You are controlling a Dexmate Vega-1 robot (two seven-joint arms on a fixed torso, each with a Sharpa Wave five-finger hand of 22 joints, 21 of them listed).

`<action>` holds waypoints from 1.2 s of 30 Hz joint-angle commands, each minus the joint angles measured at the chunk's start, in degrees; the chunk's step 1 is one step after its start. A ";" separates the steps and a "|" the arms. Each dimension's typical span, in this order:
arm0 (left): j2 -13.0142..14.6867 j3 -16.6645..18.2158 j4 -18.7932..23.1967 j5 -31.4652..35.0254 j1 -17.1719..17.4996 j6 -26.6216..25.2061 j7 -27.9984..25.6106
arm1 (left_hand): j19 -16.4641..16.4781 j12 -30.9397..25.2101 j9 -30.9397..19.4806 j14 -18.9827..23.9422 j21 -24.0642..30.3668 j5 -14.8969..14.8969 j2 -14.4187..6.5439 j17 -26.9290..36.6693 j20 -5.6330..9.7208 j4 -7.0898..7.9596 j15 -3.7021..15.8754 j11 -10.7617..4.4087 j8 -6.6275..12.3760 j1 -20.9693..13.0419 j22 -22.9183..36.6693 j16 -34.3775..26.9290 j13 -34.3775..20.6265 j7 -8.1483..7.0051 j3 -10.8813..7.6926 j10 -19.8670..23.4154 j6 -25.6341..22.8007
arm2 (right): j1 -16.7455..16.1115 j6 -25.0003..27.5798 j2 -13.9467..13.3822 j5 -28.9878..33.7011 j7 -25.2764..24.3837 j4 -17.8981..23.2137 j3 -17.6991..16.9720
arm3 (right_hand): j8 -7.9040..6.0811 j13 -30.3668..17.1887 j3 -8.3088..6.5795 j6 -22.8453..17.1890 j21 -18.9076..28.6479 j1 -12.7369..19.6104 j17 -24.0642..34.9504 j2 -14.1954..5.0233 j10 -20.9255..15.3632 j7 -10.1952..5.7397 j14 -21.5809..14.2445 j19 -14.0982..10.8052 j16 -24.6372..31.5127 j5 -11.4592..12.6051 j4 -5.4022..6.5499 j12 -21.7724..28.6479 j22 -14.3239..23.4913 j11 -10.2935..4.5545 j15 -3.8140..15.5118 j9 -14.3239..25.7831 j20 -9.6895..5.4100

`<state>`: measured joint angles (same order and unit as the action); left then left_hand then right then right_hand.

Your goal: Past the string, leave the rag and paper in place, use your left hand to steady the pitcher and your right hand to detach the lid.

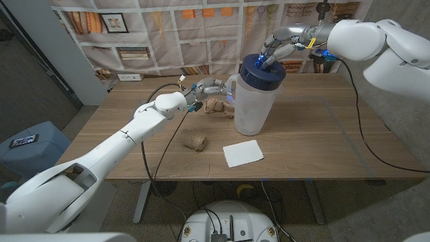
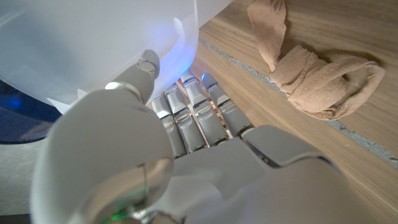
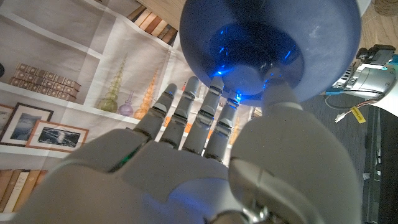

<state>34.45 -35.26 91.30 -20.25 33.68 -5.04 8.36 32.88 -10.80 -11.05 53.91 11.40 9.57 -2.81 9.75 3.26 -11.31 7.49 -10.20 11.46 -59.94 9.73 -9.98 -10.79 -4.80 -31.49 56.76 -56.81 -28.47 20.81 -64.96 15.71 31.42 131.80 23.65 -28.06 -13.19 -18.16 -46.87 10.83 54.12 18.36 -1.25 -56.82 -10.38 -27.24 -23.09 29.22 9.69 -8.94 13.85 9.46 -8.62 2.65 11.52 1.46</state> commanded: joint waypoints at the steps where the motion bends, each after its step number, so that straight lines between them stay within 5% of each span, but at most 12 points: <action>1: 0.61 0.63 0.95 -0.36 1.25 0.21 -0.81 | 0.15 -0.20 -0.13 0.00 -0.06 0.25 -3.20 0.14 8.36 1.26 5.74 -0.39 0.28 2.82 0.23 -0.37 -0.11 0.78 -1.35 0.02 -1.07 | 1.41 0.02 0.51 0.33 0.83 0.25 0.31 | -0.14 -0.18 0.23 -2.97 -0.17 3.01 -0.08 -4.22 -4.28 -2.22 -0.21 0.13 -0.26 0.32 0.11 -0.30 0.08 -4.13 8.33 0.21 0.45; 28: 2.65 2.49 4.43 -1.95 4.75 -0.81 -3.05 | -1.23 0.50 -0.19 -2.06 -0.52 0.34 -2.01 -0.03 8.09 1.42 5.34 0.35 -0.65 4.13 0.20 0.11 -0.12 1.08 -0.74 -3.22 2.08 | 6.13 2.04 0.32 0.15 4.36 -0.44 0.61 | 0.04 -0.27 0.64 -3.01 -0.27 2.88 -0.12 -3.98 -4.00 -2.25 0.34 0.66 -0.58 0.30 0.03 -0.64 0.09 -4.14 8.19 0.16 0.89; 36: 3.20 2.95 5.17 -2.34 5.39 -0.92 -3.38 | -2.45 0.67 -0.26 -6.08 -0.65 0.42 -1.13 -0.25 7.70 1.69 4.82 0.71 -1.08 5.67 0.21 0.68 -0.22 1.55 -0.34 -6.41 4.92 | 7.21 2.65 0.29 0.62 5.24 -1.18 1.05 | 0.09 -0.27 0.67 -3.03 -0.25 2.87 -0.10 -4.11 -3.92 -2.25 0.42 0.71 -0.61 0.32 0.07 -0.74 0.09 -4.15 8.20 0.15 0.91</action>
<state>36.95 -33.00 95.40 -21.97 38.07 -5.63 5.67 30.83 -10.16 -11.05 48.86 10.95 9.76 -4.30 9.52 3.06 -10.75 6.33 -9.52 10.57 -54.78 9.73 -9.53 -10.94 -3.45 -30.92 50.93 -52.73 -23.01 22.46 -64.48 15.62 35.35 131.38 24.16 -27.77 -13.19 -17.61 -47.09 10.59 54.12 18.08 -1.25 -57.22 -10.15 -27.24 -22.49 29.00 9.74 -9.02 13.18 9.46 -9.03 2.65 11.54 2.06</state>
